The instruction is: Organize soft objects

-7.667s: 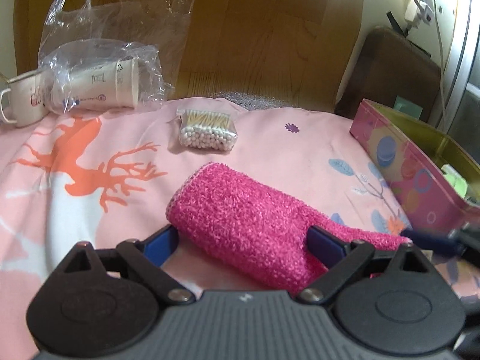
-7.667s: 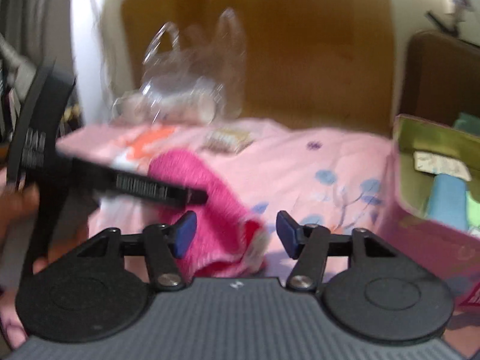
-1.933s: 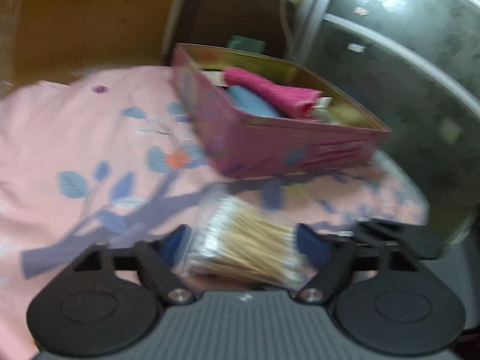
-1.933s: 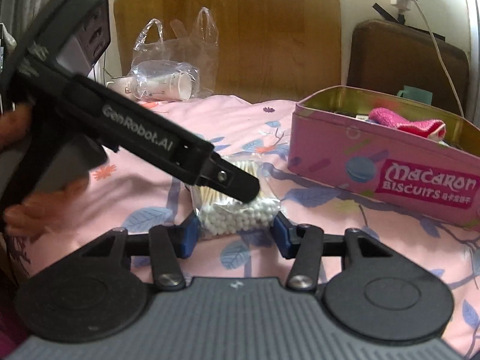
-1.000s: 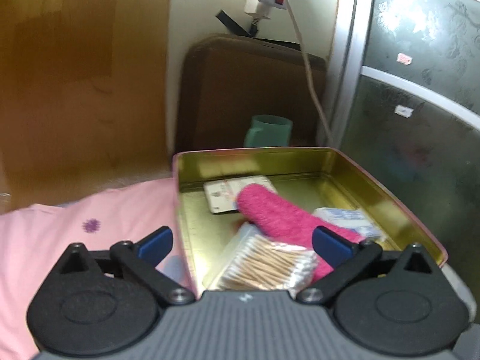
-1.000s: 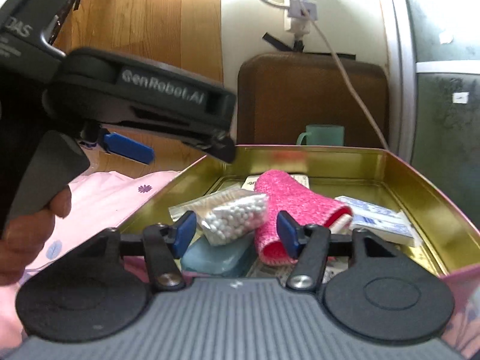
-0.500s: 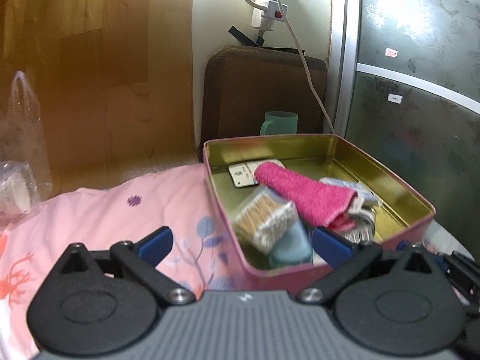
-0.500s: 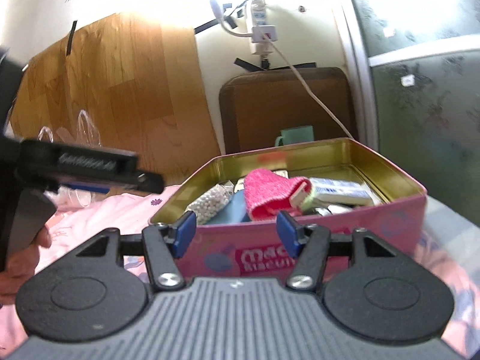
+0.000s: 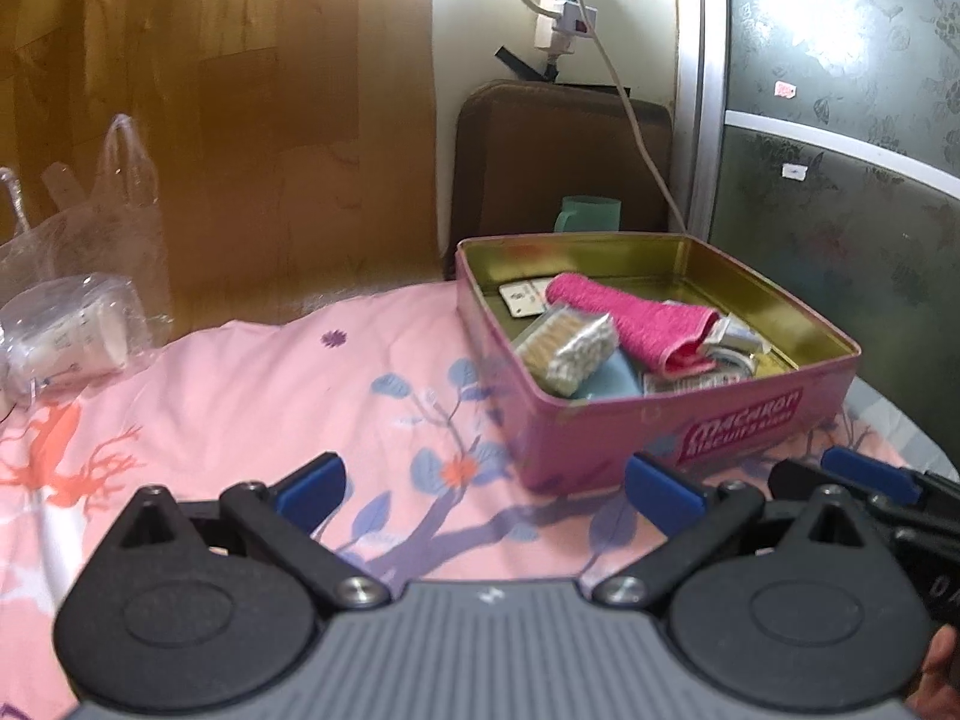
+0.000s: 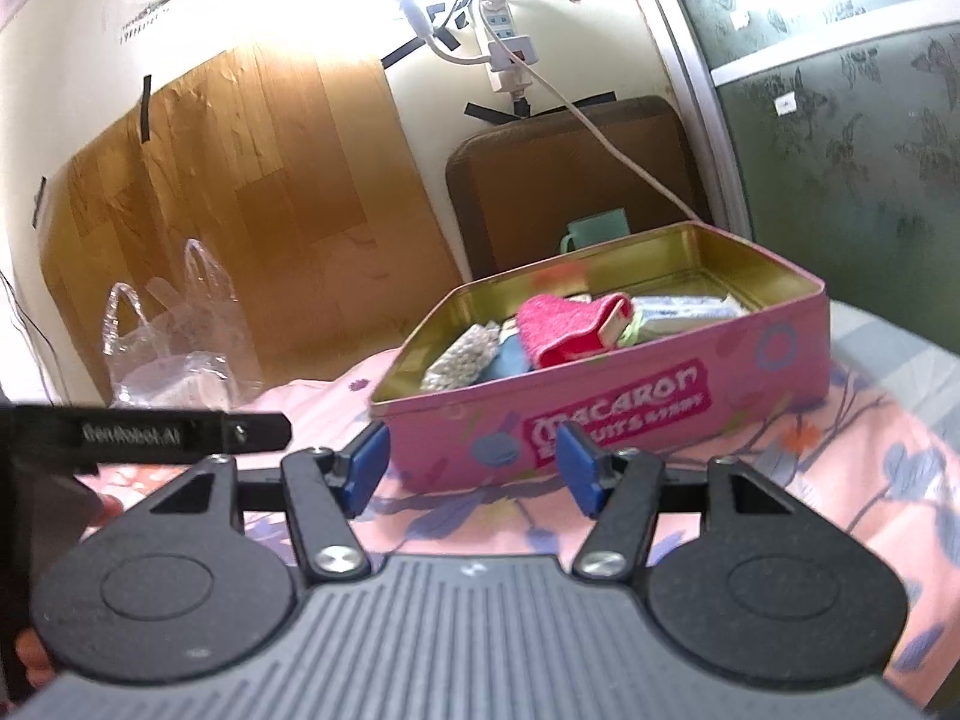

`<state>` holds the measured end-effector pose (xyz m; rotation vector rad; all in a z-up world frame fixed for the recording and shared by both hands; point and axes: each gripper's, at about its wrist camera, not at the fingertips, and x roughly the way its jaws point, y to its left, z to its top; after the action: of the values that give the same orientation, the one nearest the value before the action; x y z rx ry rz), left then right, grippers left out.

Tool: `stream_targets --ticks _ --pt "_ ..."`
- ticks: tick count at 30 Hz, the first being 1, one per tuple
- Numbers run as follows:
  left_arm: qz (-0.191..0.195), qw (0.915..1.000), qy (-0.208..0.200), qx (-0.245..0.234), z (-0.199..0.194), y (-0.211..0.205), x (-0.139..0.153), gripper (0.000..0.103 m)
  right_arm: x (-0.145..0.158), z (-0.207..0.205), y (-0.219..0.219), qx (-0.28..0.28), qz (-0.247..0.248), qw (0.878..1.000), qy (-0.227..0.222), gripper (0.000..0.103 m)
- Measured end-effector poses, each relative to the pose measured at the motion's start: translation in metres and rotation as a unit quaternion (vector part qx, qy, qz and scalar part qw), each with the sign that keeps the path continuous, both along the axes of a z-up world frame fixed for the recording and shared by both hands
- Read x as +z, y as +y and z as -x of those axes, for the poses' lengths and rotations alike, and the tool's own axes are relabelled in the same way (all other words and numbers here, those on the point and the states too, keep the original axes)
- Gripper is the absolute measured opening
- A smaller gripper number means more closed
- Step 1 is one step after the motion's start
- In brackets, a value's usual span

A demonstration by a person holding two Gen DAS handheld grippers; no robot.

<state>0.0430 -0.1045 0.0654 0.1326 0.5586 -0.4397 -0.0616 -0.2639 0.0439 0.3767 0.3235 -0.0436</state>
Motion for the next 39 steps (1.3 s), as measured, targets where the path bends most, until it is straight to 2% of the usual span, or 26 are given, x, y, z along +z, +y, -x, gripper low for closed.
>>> stream_targets --ticks 11,16,25,31,36,38,39 --pt "-0.027 0.9994 0.01 0.021 0.019 0.018 -0.017 0.103 0.002 0.009 0.011 0.01 -0.037 0.999 0.004 0.07" --pt "-0.027 0.9994 0.009 0.022 0.025 0.022 -0.021 0.103 0.002 0.011 0.012 0.008 -0.042 0.999 0.003 0.074" --pt "-0.008 0.9991 0.043 -0.001 0.034 0.026 -0.033 0.103 0.002 0.015 0.01 -0.004 -0.055 0.998 -0.001 0.075" --pt "0.011 0.9998 0.011 -0.016 0.05 0.029 -0.013 0.103 0.014 0.023 0.014 0.001 -0.055 0.998 -0.009 0.078" --pt "0.015 0.9992 -0.035 -0.014 0.064 0.035 0.006 0.103 0.028 0.031 0.031 -0.002 -0.026 0.999 -0.026 0.091" --pt "0.018 0.9986 -0.049 -0.008 0.067 0.039 0.013 0.103 0.034 0.034 0.037 -0.005 -0.01 0.999 -0.037 0.103" --pt "0.017 0.9982 -0.057 -0.001 0.068 0.041 0.016 0.103 0.038 0.036 0.041 -0.011 -0.001 0.999 -0.044 0.103"
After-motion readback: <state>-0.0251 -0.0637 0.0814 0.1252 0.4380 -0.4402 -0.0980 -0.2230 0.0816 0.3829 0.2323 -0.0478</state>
